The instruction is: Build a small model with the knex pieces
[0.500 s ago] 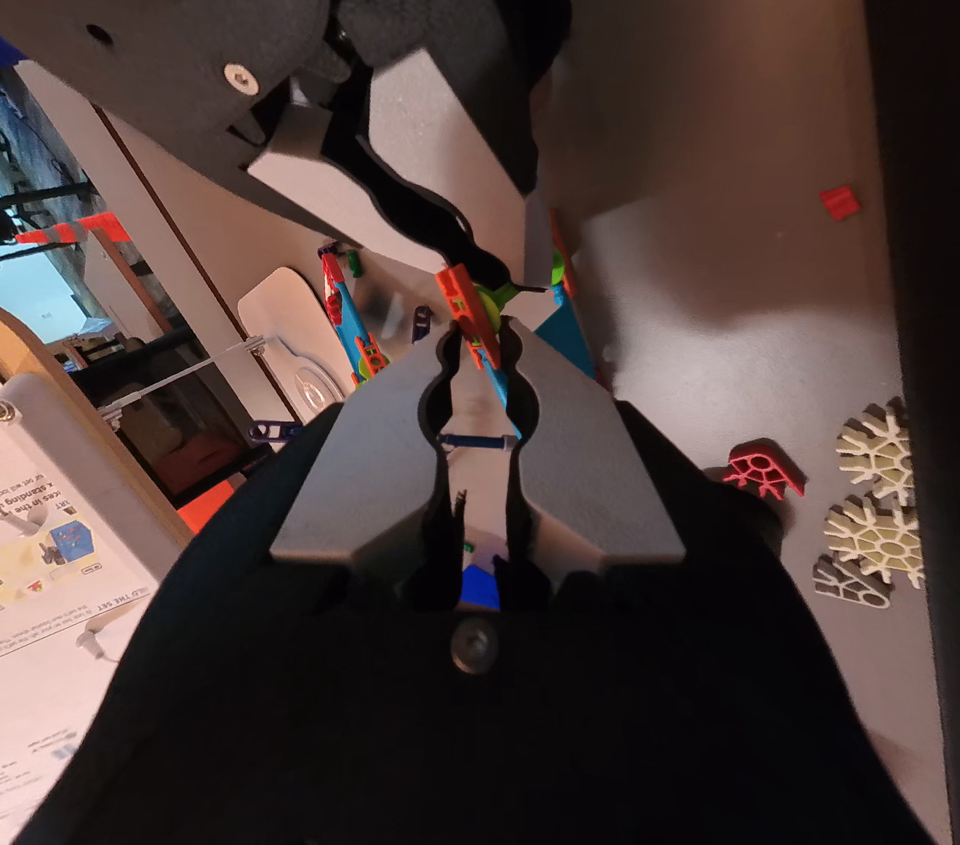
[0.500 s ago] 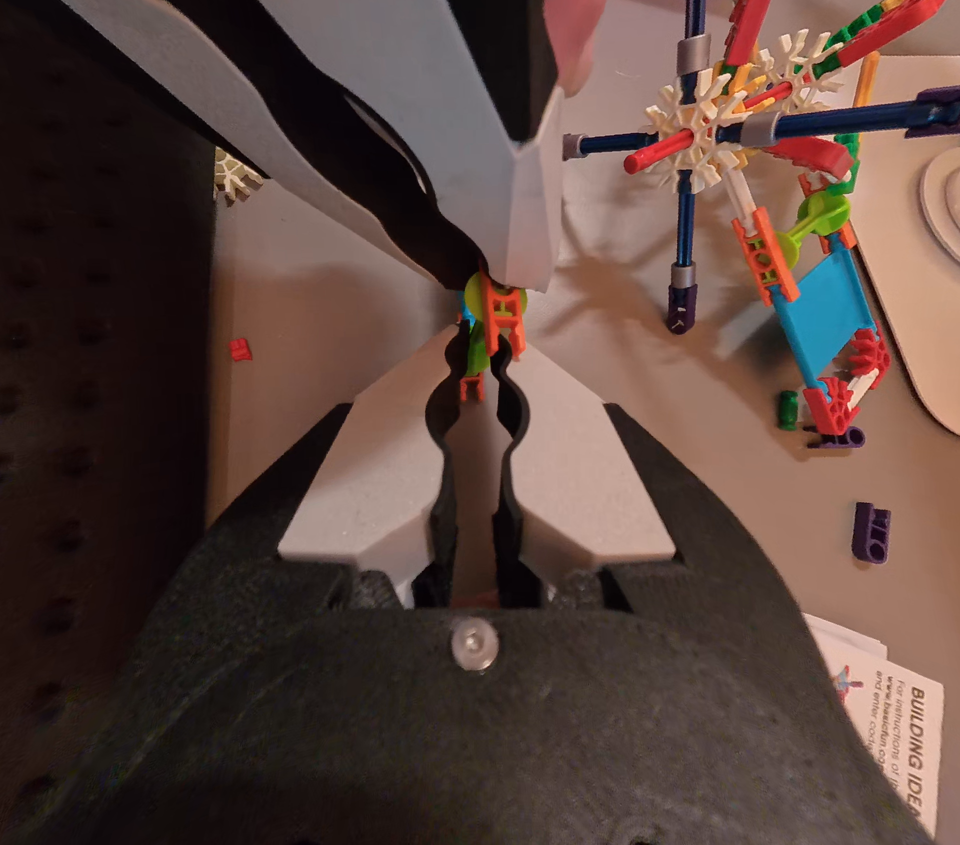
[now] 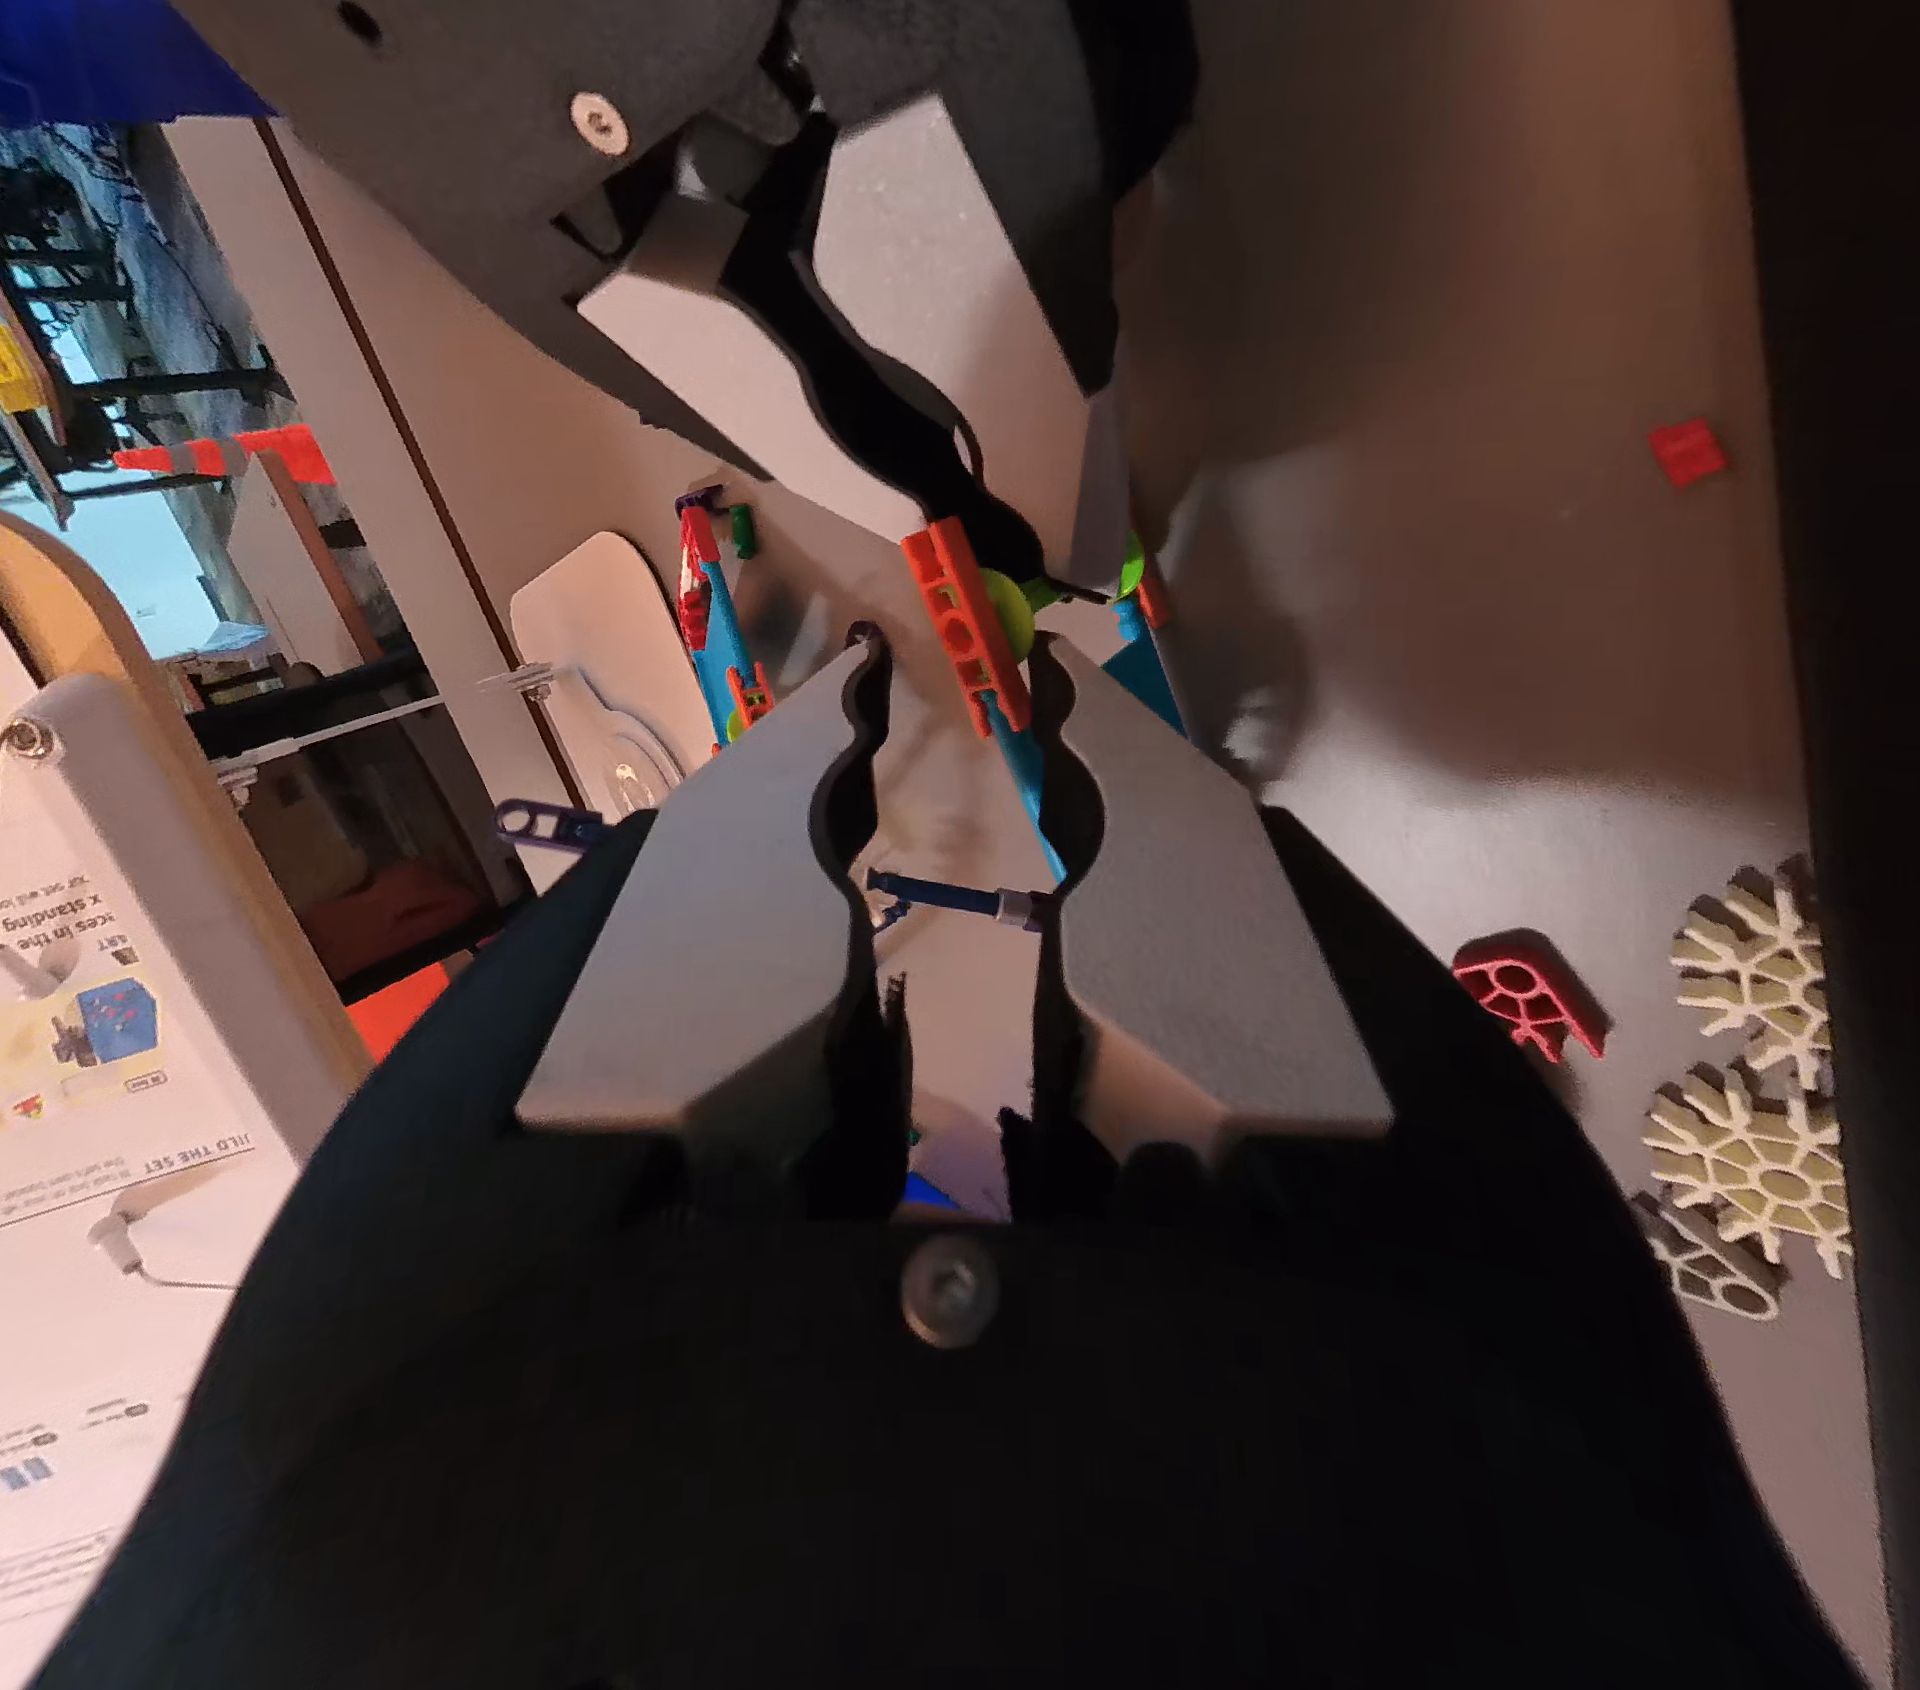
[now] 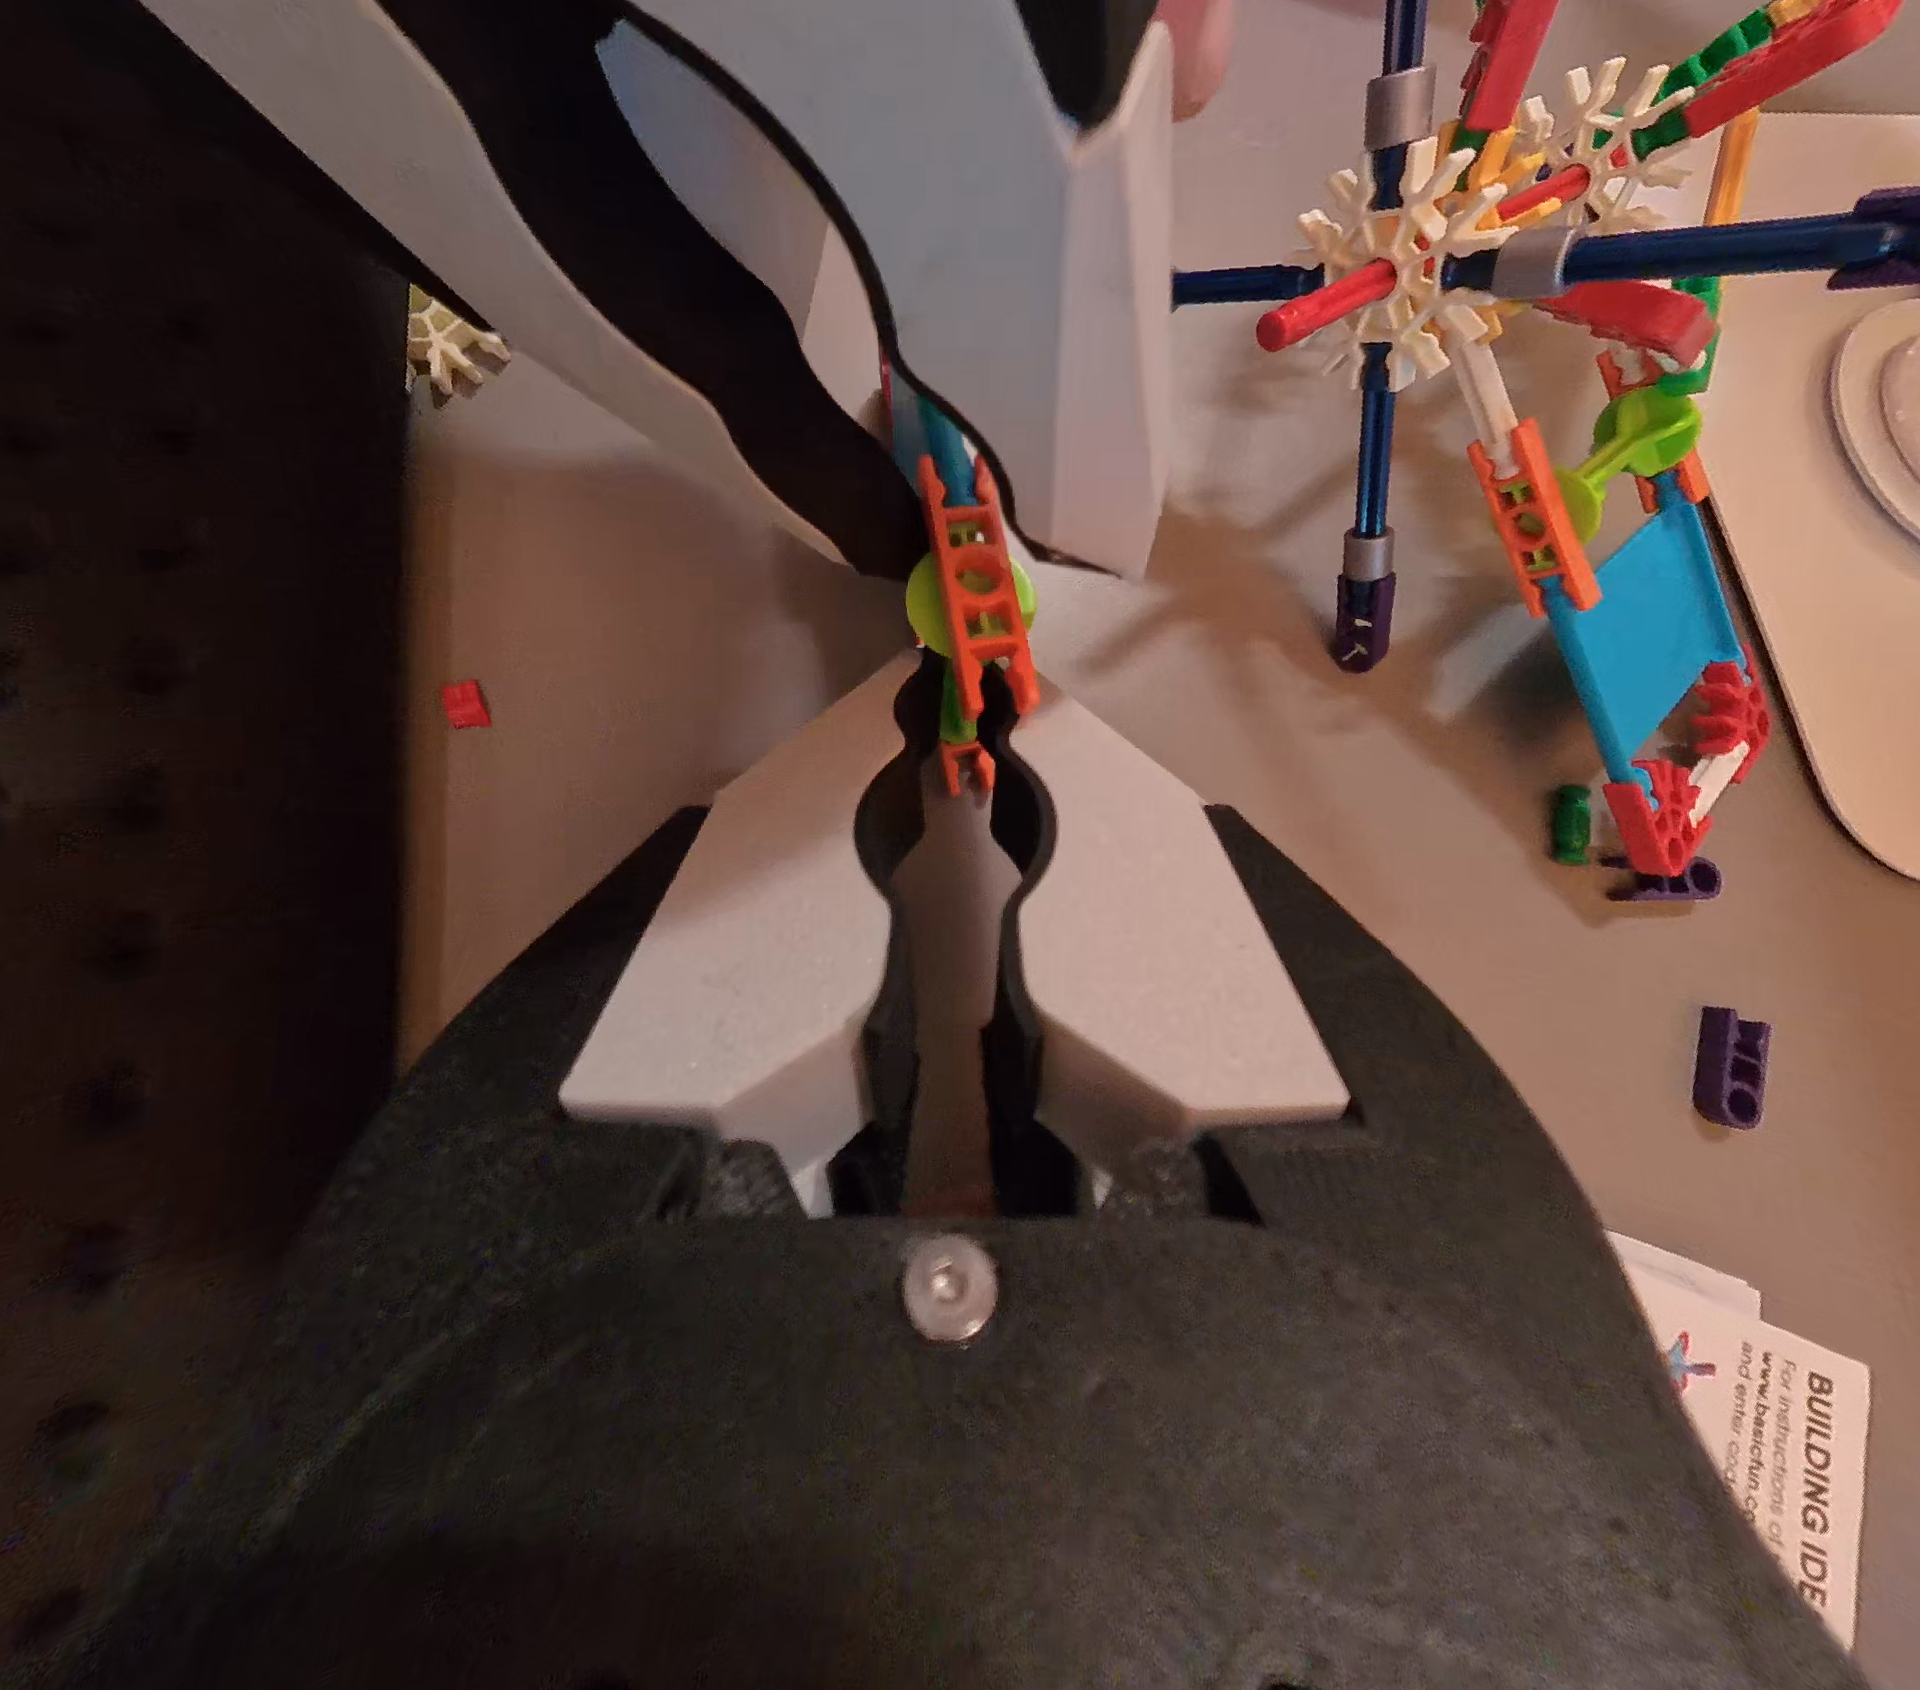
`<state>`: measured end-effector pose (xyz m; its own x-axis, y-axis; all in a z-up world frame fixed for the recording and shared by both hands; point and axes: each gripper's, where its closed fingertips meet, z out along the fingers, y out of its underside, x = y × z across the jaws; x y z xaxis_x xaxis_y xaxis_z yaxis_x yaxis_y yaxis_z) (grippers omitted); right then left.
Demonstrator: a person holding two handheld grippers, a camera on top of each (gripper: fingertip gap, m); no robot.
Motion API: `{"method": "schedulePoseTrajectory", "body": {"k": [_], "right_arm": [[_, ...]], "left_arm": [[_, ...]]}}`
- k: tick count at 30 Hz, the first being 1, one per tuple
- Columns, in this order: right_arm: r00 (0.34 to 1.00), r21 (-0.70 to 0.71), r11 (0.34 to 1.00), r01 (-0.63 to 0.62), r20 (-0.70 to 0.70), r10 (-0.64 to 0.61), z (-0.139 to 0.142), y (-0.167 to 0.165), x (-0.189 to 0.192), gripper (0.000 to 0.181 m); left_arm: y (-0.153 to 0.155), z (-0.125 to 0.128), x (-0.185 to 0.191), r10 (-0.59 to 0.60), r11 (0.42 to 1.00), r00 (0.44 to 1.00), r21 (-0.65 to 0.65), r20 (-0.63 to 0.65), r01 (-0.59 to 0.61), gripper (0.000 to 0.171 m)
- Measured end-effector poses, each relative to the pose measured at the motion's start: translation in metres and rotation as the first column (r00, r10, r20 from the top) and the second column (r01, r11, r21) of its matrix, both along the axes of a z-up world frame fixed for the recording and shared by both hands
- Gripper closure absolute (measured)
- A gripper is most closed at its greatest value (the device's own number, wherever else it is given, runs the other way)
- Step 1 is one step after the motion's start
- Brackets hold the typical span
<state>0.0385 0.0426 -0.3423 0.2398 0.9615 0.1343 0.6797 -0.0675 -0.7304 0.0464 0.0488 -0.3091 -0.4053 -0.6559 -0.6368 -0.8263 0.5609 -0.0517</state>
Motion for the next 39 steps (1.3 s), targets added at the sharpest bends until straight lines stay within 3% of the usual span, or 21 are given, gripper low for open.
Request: {"method": "schedulePoseTrajectory", "body": {"k": [5,13,16,24,28,39], "right_arm": [[1.000,-0.004,1.000,0.006,0.000,-0.006,0.000,0.001,0.000,0.177],[1.000,-0.016,1.000,0.015,-0.008,-0.015,0.000,0.002,0.000,0.177],[1.000,-0.013,1.000,0.013,0.007,-0.013,0.000,0.001,0.002,0.169],[0.999,0.023,0.999,0.047,-0.019,-0.046,0.015,0.004,0.015,0.164],[0.996,0.086,0.993,0.083,-0.038,-0.080,0.033,0.010,0.029,0.161],[0.999,0.242,0.970,0.026,-0.041,-0.016,0.058,0.002,0.028,0.155]], "left_arm": [[-0.001,-0.004,-0.002,-0.019,1.000,1.000,0.017,0.004,0.019,0.159],[0.000,-0.004,-0.001,-0.027,0.999,0.999,0.035,0.024,0.026,0.160],[0.001,-0.004,-0.001,-0.024,0.999,0.999,0.034,0.038,0.023,0.160],[0.003,-0.005,0.001,-0.021,0.999,1.000,0.025,0.024,0.020,0.160],[0.004,-0.005,0.002,-0.022,1.000,1.000,0.017,0.002,0.022,0.160],[0.005,-0.006,0.001,-0.021,1.000,1.000,-0.005,-0.013,0.020,0.160]]}}
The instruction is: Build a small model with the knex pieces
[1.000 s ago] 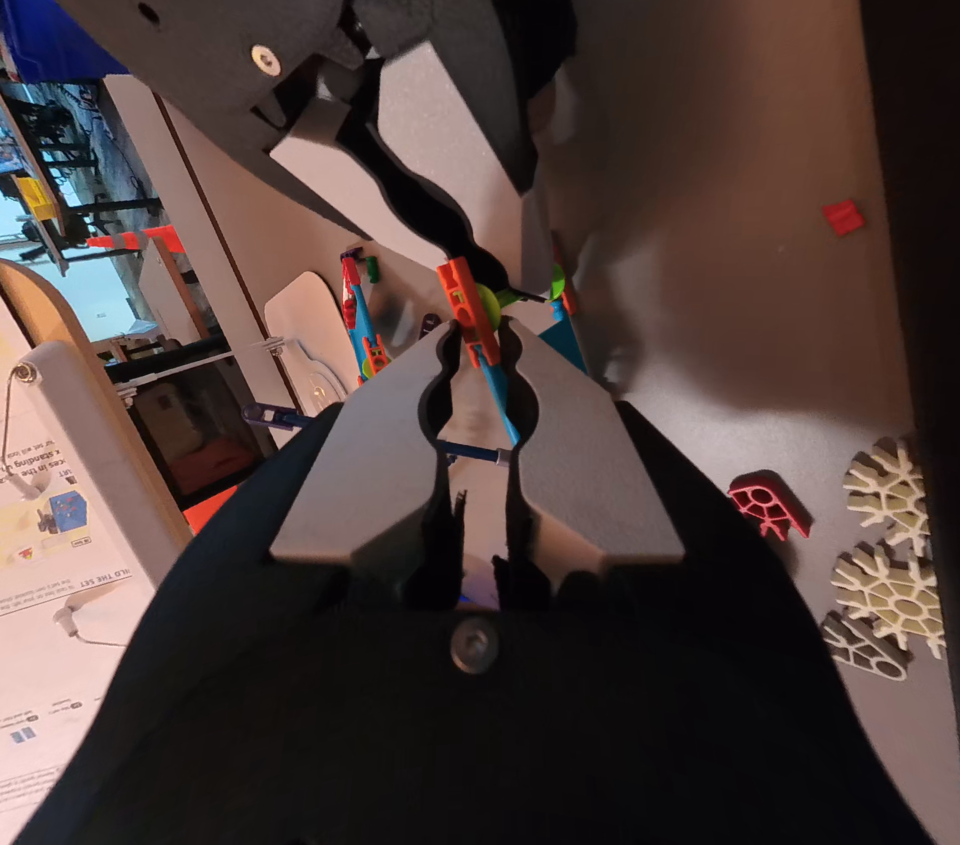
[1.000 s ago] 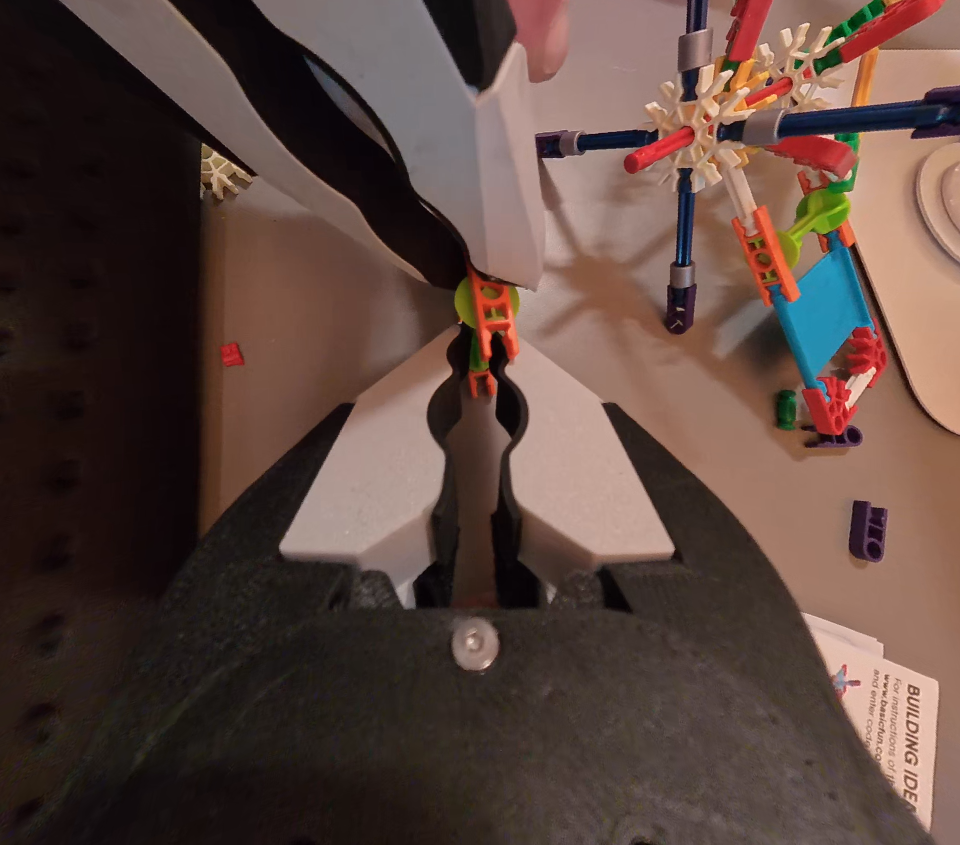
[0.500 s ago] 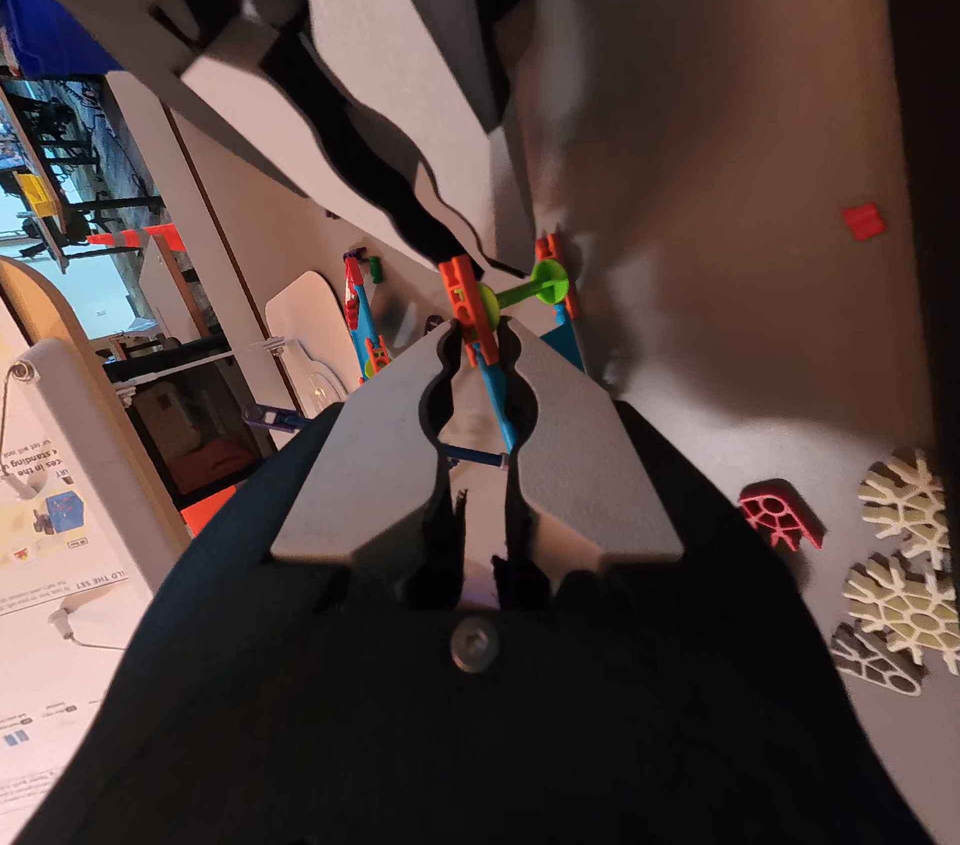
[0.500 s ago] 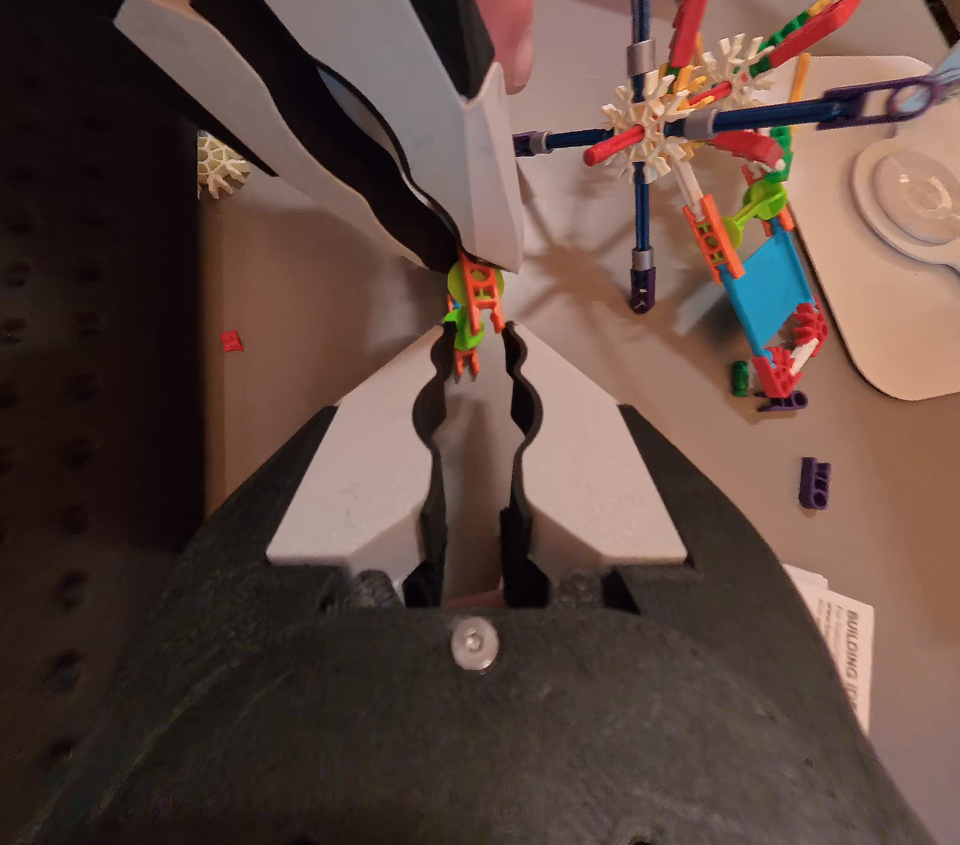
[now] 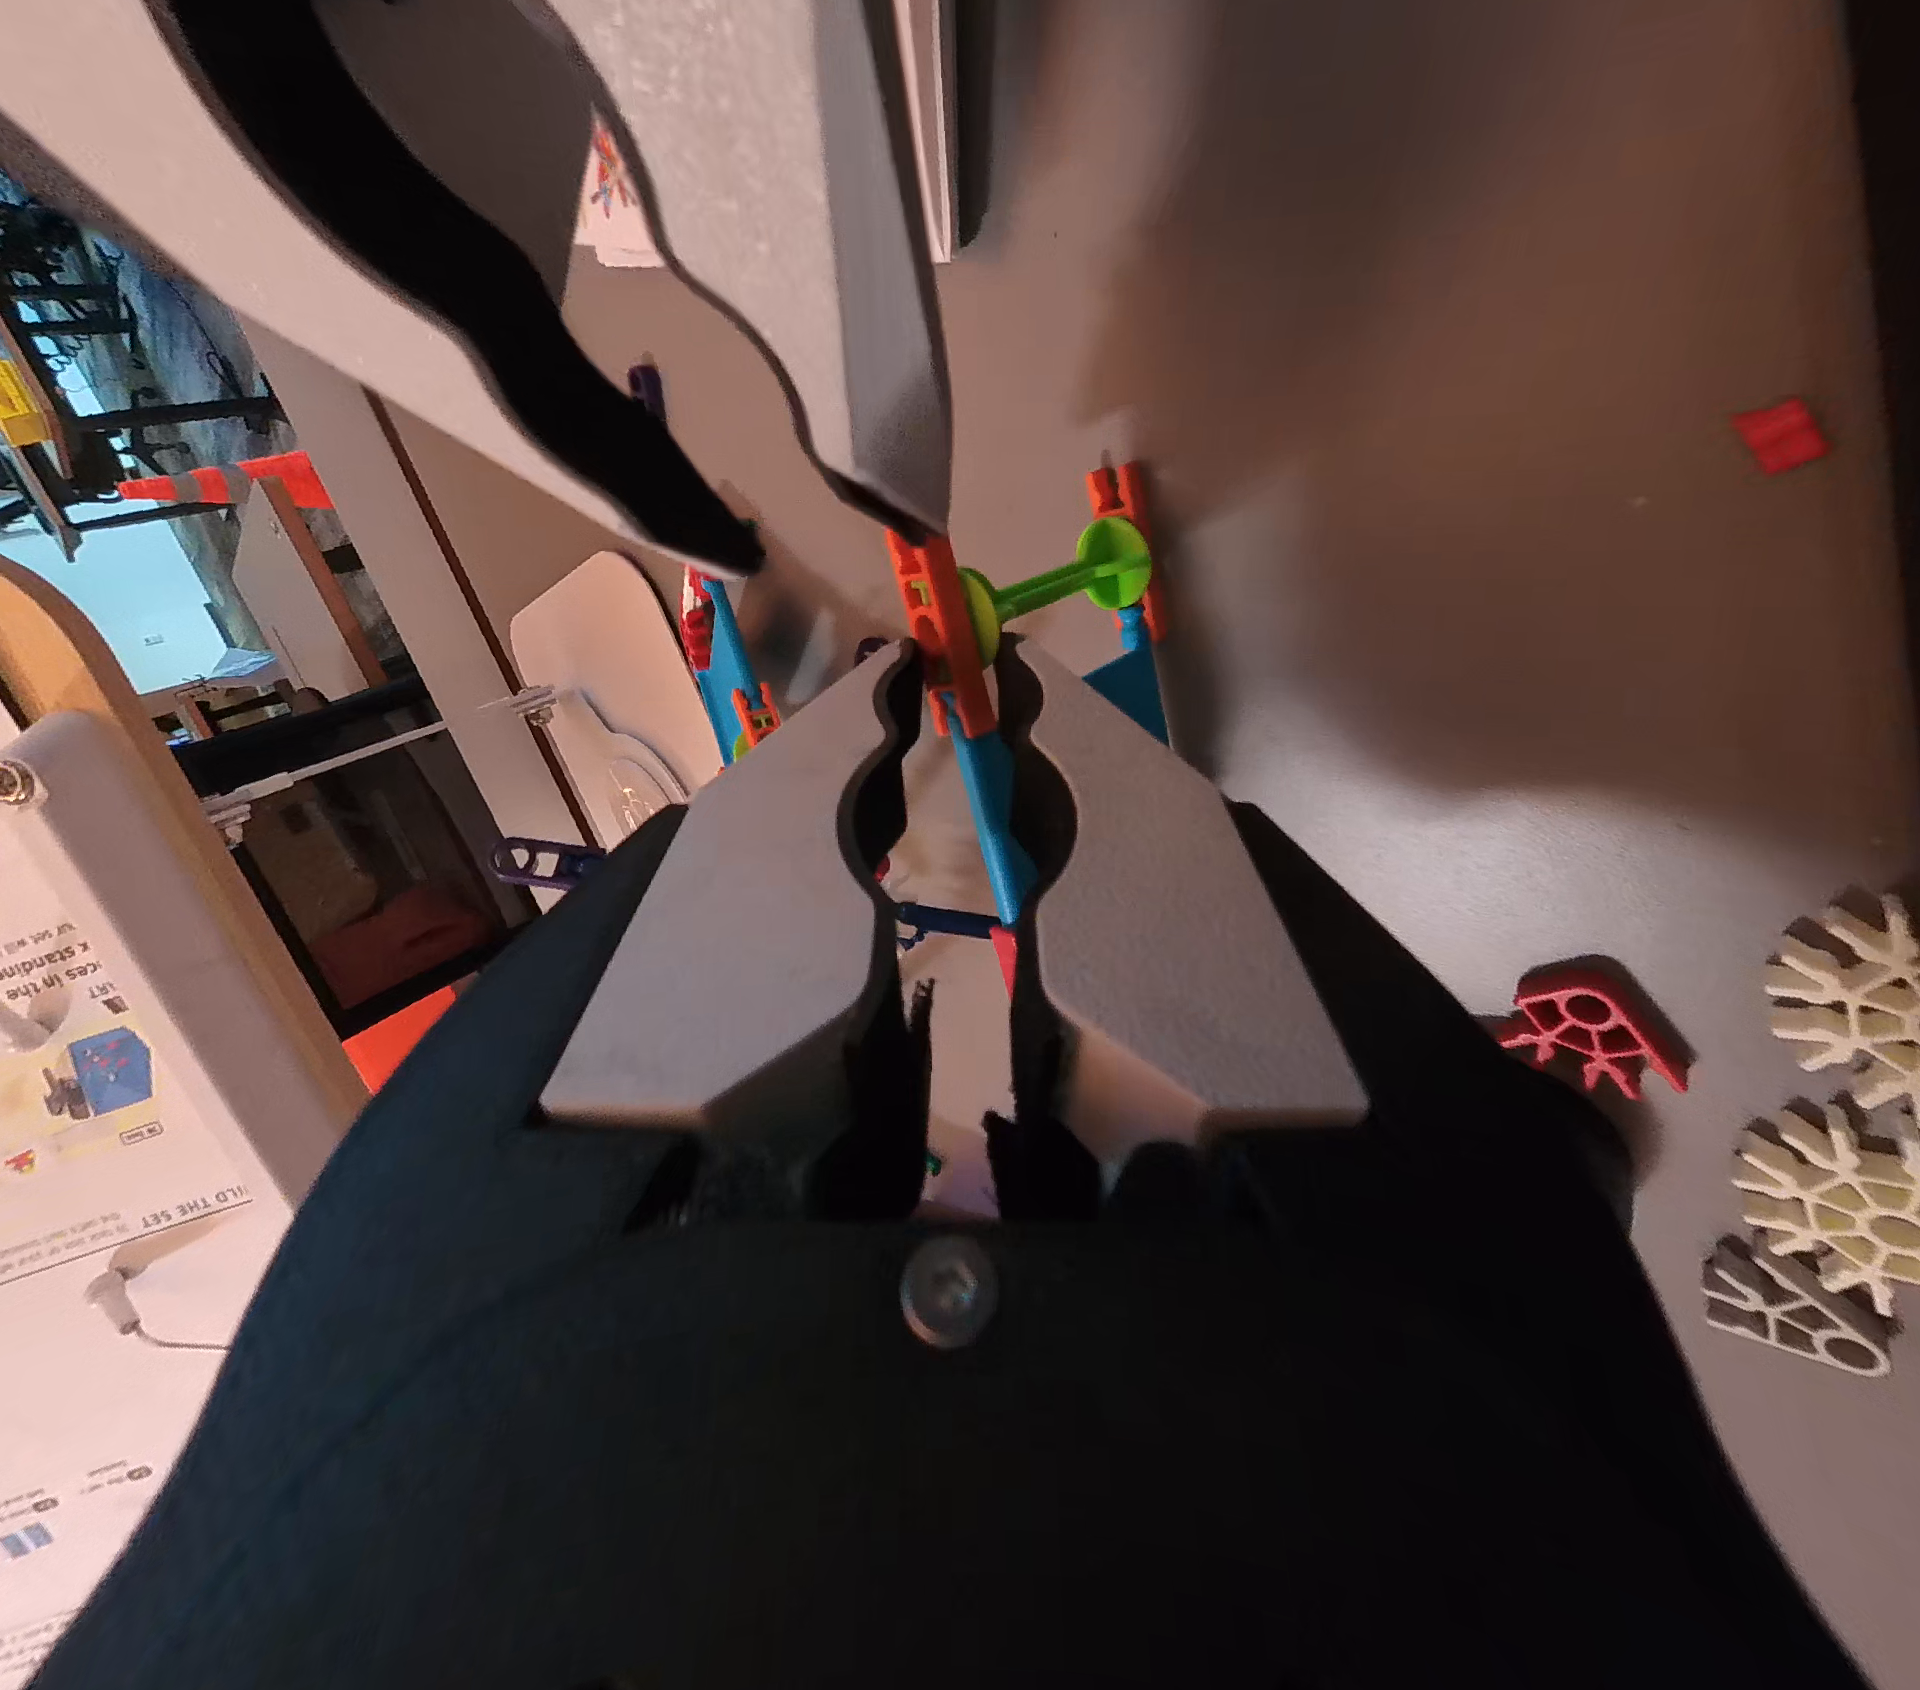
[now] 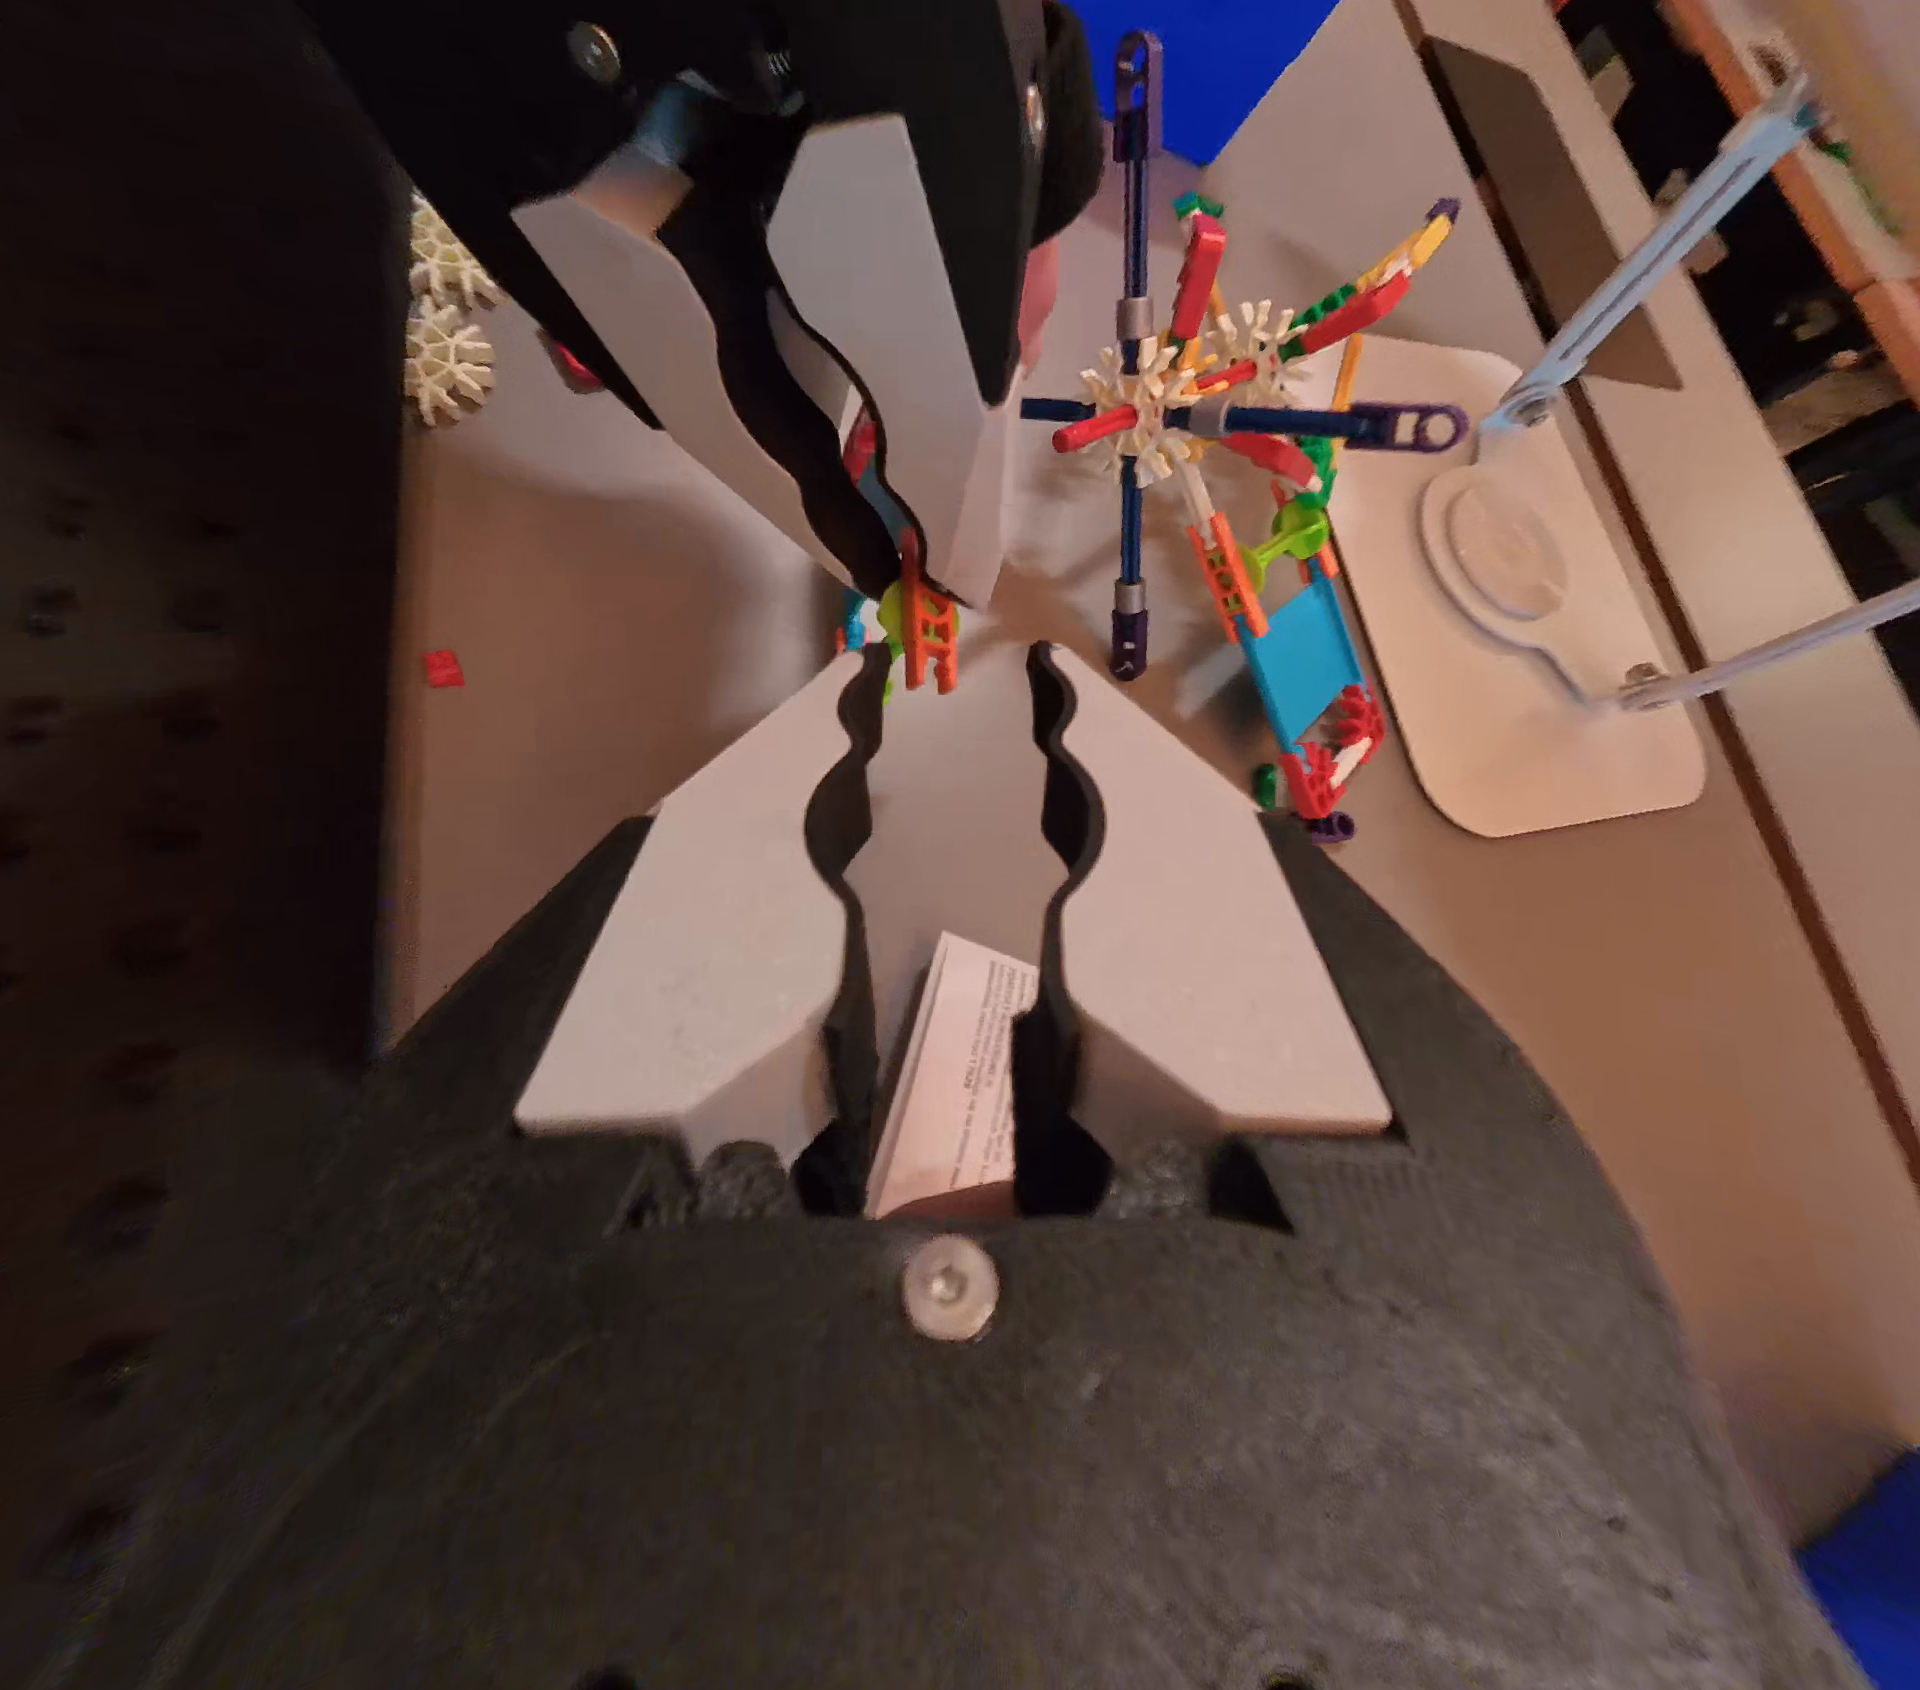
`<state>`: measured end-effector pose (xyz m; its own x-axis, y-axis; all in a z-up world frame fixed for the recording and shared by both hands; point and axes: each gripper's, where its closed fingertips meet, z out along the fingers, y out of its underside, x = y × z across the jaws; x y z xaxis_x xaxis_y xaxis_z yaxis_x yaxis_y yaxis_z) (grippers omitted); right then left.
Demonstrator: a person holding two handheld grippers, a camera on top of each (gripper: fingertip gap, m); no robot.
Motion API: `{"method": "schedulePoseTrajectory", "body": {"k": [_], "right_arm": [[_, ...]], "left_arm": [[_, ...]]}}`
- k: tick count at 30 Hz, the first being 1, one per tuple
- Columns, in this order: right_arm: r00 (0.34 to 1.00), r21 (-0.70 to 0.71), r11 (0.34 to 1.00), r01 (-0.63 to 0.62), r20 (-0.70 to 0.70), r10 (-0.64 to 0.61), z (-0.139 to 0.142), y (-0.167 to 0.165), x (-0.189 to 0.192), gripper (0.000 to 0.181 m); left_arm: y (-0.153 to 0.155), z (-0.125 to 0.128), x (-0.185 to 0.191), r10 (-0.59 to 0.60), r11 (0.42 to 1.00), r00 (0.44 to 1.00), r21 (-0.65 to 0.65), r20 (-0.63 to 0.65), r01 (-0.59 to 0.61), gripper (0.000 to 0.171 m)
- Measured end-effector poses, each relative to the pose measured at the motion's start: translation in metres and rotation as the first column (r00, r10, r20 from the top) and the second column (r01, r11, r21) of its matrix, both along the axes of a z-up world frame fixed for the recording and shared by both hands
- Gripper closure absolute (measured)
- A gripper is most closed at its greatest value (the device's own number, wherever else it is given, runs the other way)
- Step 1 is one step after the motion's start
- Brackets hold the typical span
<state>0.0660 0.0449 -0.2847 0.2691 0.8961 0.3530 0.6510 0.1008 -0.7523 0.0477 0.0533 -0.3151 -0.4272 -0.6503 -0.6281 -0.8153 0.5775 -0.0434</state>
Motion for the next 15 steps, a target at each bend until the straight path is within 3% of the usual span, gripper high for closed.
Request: {"method": "schedulePoseTrajectory", "body": {"k": [4,10,15], "right_arm": [[0.995,0.106,0.994,0.015,0.095,-0.025,-0.008,0.006,-0.006,0.153],[0.989,0.153,0.988,0.004,0.146,-0.026,-0.014,0.006,-0.011,0.174],[0.988,0.145,0.989,0.005,0.150,-0.027,-0.015,0.004,-0.010,0.149]], "left_arm": [[-0.001,-0.001,0.001,-0.003,1.000,1.000,-0.005,0.013,0.003,0.160],[0.002,-0.002,0.001,-0.002,1.000,1.000,0.015,0.026,0.001,0.159],[0.003,-0.002,0.005,-0.013,1.000,0.999,0.008,0.040,0.013,0.159]]}}
